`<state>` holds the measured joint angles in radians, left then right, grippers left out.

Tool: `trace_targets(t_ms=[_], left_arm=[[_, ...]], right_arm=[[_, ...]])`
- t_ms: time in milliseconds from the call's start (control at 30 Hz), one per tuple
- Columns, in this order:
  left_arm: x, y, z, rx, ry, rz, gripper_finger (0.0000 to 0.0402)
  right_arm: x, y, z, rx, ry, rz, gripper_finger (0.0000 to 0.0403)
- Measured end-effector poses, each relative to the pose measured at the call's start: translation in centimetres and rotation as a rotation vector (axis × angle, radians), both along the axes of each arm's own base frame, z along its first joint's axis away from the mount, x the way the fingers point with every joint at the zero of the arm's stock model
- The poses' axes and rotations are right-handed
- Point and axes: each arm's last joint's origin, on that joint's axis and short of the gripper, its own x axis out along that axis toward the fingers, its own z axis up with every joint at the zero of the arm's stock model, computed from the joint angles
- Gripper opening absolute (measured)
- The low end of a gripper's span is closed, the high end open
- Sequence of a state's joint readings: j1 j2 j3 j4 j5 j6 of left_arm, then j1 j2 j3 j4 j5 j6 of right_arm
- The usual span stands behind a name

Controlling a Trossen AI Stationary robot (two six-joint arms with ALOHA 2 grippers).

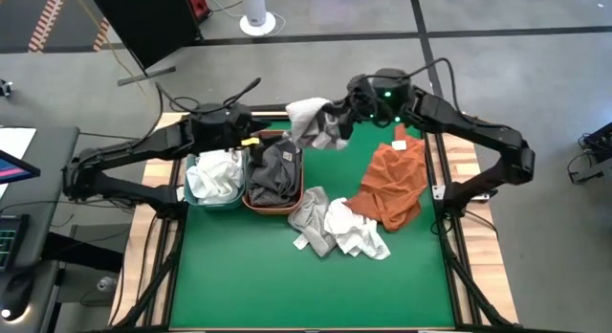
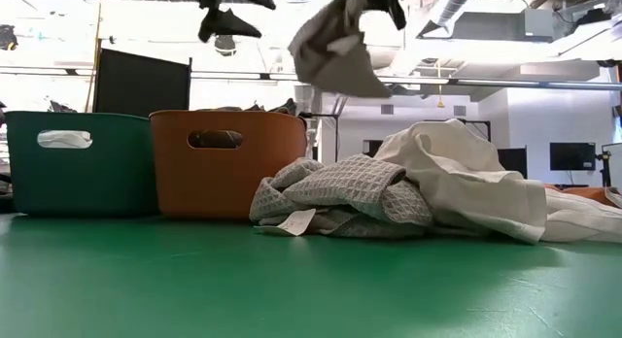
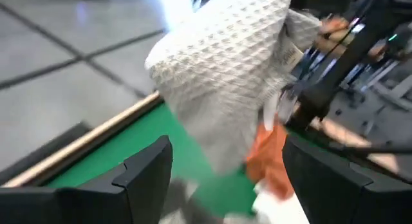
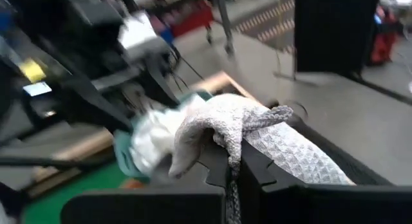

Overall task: Sort towels by color in basket
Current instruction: Put the light gray towel into the blue bin

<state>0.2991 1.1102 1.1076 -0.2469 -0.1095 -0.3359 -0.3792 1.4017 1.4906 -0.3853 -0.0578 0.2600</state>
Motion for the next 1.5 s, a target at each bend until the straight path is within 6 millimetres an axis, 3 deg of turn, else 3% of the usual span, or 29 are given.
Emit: trace_targets(t_ms=[233, 500, 733, 867, 1033, 1300, 1500], left_arm=[[4.1, 0.1, -0.2, 0.086, -0.157, -0.070, 0.0281], [8.4, 1.5, -3.0, 0.046, -0.224, 0.002, 0.0281], [9.4, 1.8, -2.3, 0.124, -0.376, 0.007, 0.0270], [8.4, 1.8, -1.1, 0.175, -0.380, 0.045, 0.0190], [6.6, 1.8, 0.9, 0.228, -0.431, 0.071, 0.0027], [1.0, 0.5, 4.7, 0.261, -0.462, 0.085, 0.0010], [-5.0, -1.1, 5.3, 0.160, -0.309, 0.164, 0.0009]], right_arm=[[0.3, 1.2, 1.4, -0.036, -0.119, 0.061, 0.0032], [1.6, 2.8, 1.4, -0.032, -0.164, 0.180, 0.0034], [1.7, 3.2, 1.2, -0.012, -0.152, 0.249, 0.0042], [1.5, 3.3, 1.2, -0.013, -0.139, 0.254, 0.0052], [1.4, 3.3, 0.9, -0.040, -0.103, 0.266, 0.0077], [1.1, 2.5, 0.6, -0.042, -0.069, 0.242, 0.0152], [0.7, 1.6, 0.0, -0.014, -0.004, 0.208, 0.0189]])
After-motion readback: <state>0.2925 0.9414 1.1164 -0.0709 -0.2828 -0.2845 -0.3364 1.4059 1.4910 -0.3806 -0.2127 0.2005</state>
